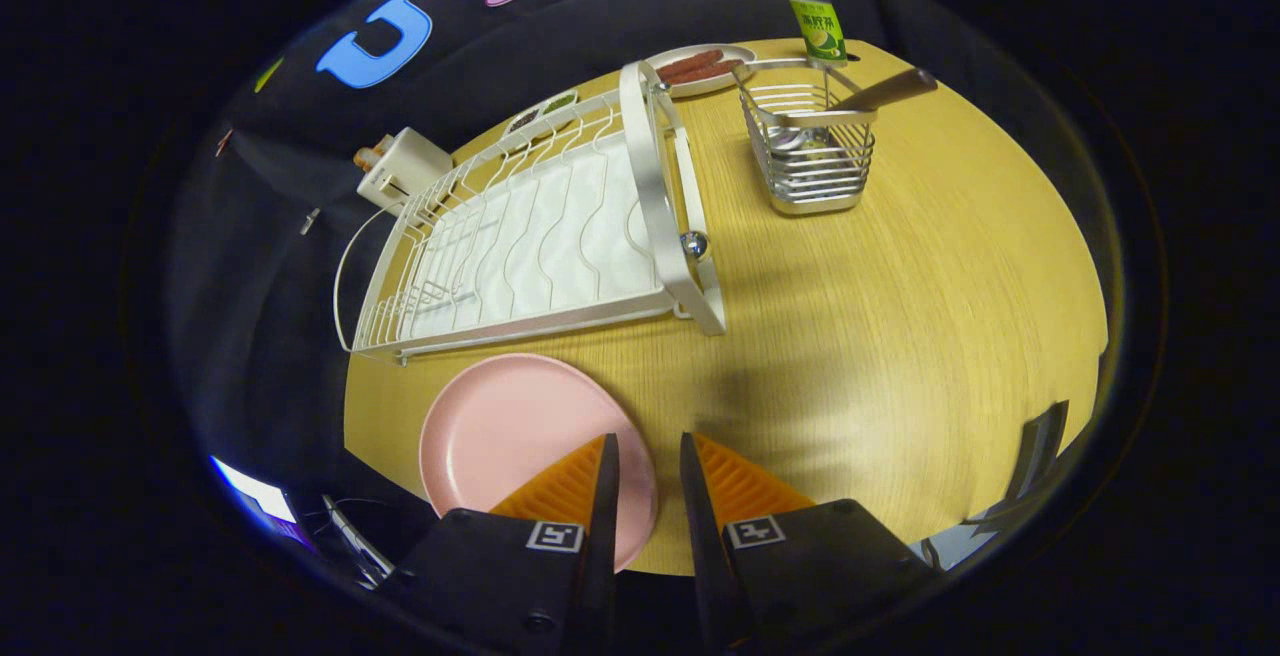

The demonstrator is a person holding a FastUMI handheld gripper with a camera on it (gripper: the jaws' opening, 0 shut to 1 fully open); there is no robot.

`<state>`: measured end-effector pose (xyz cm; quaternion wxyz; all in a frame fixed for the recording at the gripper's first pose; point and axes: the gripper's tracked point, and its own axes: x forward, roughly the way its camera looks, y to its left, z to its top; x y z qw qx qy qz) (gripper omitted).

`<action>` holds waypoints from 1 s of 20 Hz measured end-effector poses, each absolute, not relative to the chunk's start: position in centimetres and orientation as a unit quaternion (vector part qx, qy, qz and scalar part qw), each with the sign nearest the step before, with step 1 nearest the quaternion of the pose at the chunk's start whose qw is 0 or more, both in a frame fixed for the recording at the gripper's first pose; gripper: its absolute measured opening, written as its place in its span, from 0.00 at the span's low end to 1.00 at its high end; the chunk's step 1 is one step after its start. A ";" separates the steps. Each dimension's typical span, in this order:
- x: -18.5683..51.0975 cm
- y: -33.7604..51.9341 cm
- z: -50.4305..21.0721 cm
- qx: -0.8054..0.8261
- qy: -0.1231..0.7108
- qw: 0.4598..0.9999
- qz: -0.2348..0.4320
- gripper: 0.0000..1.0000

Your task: Take the plate from the dish rack, then take the spoon from the basket and place it into the plate.

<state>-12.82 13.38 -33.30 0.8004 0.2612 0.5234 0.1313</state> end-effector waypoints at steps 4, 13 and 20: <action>-12.0 10.7 -30.6 0.245 0.479 0.833 0.128 0.53; -4.1 -1.1 -27.0 0.152 0.350 0.924 0.021 0.58; 0.6 -2.7 -30.4 0.133 0.352 0.927 -0.012 0.57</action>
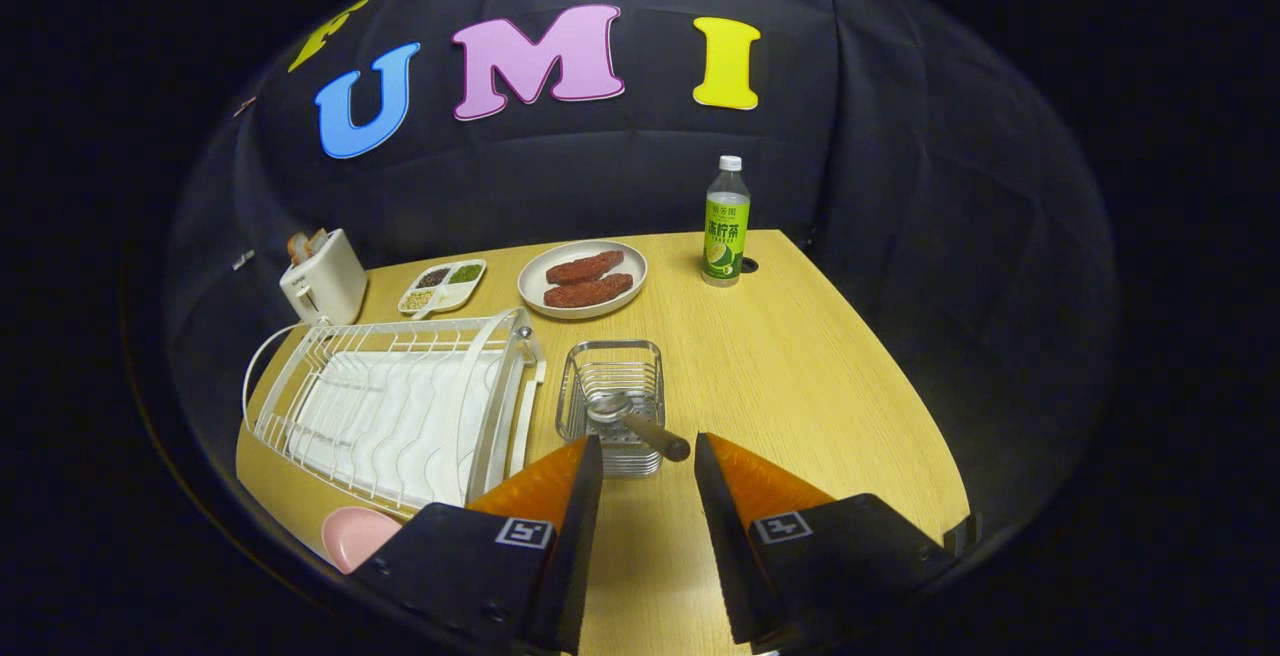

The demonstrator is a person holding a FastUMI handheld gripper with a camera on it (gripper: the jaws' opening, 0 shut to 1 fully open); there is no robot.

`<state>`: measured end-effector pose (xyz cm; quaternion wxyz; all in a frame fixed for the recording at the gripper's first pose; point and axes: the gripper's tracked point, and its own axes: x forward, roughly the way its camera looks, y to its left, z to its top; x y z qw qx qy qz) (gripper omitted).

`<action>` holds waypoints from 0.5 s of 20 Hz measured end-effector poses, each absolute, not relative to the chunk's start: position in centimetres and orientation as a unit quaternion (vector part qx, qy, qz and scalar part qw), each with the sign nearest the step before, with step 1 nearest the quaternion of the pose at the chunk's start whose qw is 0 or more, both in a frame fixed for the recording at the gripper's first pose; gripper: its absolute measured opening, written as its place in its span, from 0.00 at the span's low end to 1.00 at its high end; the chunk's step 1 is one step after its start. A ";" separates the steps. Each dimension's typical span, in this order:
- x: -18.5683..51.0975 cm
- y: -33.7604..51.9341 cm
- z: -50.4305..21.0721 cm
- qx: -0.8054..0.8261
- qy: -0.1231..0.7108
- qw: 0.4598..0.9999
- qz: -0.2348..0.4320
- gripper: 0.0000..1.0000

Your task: Take the plate from the dish rack, then take the spoon from the basket and place it into the plate.

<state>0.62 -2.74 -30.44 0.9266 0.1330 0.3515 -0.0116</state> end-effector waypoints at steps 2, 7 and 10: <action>1.4 -2.4 -30.6 0.133 0.349 0.928 -0.010 0.54; 2.8 -0.2 -31.5 0.112 0.334 0.936 0.019 0.40; 3.4 0.4 -31.7 0.104 0.322 0.941 0.023 0.25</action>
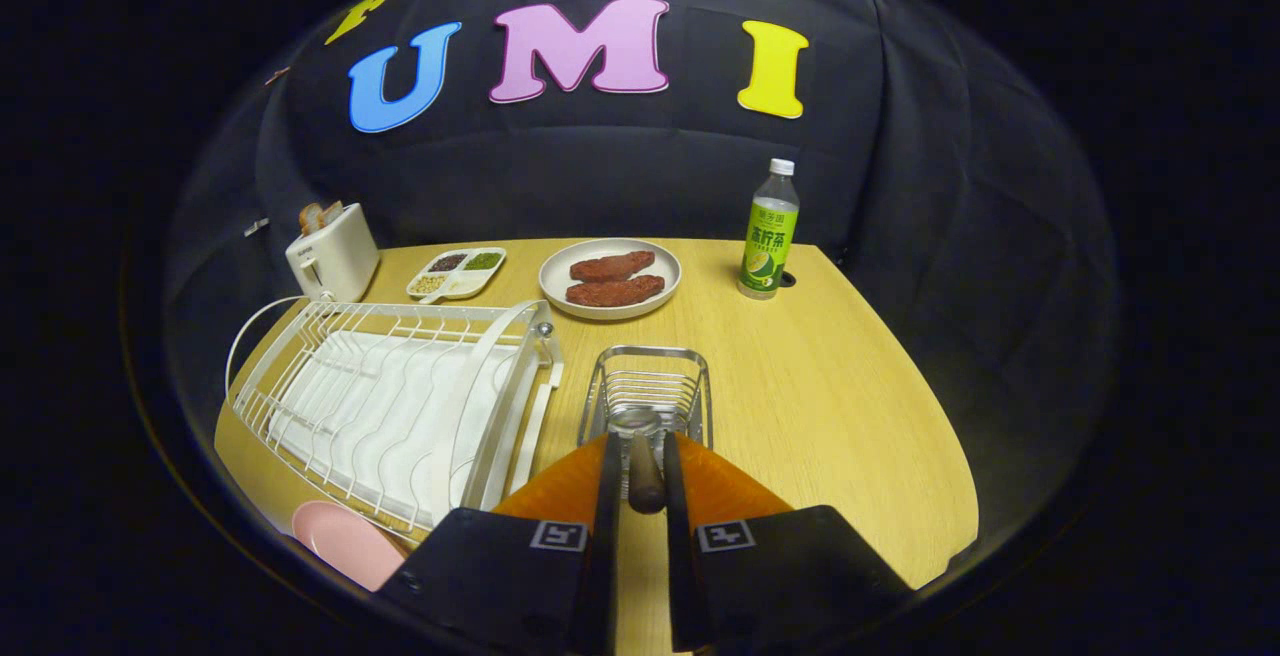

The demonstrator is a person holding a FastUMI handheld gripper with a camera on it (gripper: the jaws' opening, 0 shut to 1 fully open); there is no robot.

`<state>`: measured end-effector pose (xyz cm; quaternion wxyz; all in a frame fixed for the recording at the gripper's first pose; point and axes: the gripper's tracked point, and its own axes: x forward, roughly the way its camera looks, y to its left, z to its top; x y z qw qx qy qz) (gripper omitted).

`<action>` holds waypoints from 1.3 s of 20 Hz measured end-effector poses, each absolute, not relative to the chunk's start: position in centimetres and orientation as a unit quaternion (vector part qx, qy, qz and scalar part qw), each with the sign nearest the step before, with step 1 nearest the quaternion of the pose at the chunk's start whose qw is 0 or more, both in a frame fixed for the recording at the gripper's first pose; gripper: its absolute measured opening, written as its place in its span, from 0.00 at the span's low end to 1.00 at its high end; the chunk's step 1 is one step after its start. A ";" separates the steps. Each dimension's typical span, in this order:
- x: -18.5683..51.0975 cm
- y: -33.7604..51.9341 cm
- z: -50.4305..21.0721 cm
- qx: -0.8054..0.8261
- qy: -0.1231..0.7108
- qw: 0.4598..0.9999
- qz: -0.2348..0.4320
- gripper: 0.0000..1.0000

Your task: Take the plate from the dish rack, then take the spoon from the basket and place it into the plate.

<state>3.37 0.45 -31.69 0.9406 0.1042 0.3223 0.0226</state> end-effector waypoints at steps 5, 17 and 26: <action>3.2 0.4 -31.3 0.112 0.326 0.939 0.018 0.11; 1.1 -2.1 -20.2 0.113 0.279 0.952 0.056 0.10; -9.0 10.7 -13.8 0.142 0.281 0.911 0.265 0.10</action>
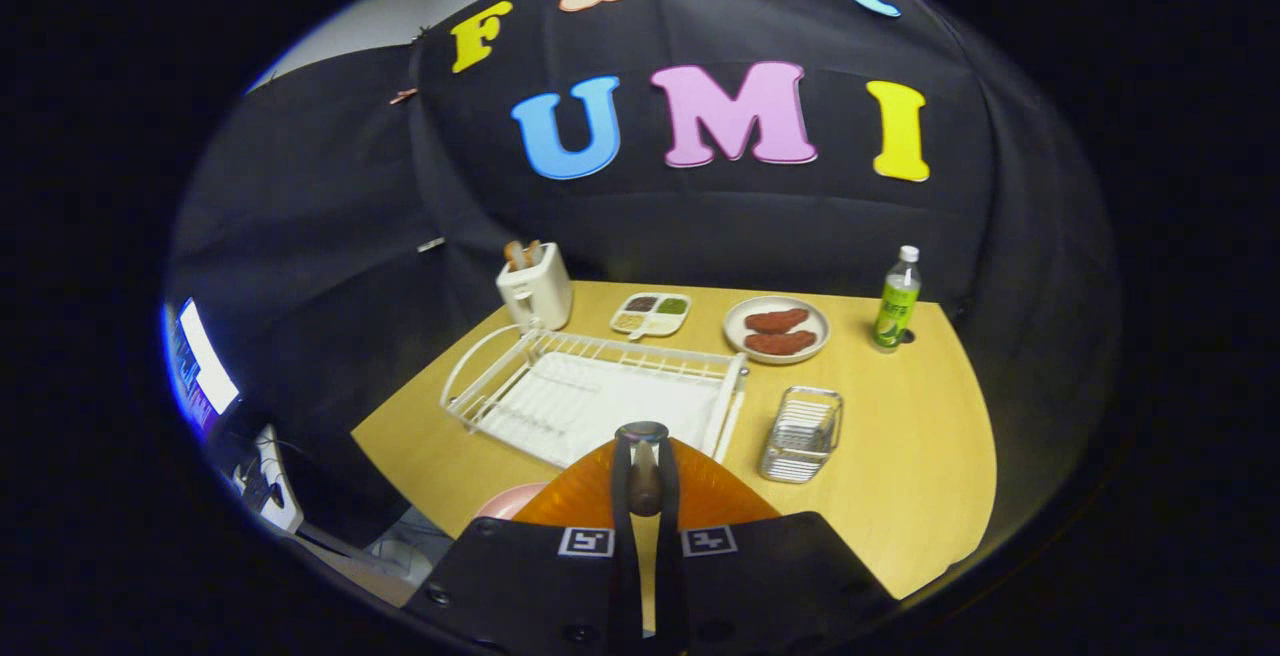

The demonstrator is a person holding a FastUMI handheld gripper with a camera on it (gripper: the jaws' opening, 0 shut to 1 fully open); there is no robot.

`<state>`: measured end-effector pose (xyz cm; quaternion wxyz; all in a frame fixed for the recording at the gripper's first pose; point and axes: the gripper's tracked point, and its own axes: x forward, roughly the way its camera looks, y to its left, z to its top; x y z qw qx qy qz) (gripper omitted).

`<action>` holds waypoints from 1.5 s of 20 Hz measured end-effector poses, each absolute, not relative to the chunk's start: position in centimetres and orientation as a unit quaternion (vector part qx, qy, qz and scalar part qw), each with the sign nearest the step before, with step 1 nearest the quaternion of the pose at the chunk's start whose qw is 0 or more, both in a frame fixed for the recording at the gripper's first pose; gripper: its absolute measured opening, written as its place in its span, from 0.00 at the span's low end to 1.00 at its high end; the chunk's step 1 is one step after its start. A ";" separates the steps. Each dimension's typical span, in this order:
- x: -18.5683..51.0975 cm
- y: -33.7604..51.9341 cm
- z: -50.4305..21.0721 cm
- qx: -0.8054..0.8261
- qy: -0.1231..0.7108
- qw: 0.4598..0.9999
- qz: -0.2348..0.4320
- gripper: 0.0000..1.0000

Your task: Take the plate from the dish rack, then take the spoon from the basket and place it into the plate.

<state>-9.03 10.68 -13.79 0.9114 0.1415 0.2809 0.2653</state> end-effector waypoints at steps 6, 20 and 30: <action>-14.2 18.9 -18.9 0.106 0.327 0.869 0.355 0.10; -16.9 21.4 -28.3 0.051 0.387 0.836 0.386 0.16; -16.0 20.6 -27.7 0.060 0.380 0.845 0.371 0.47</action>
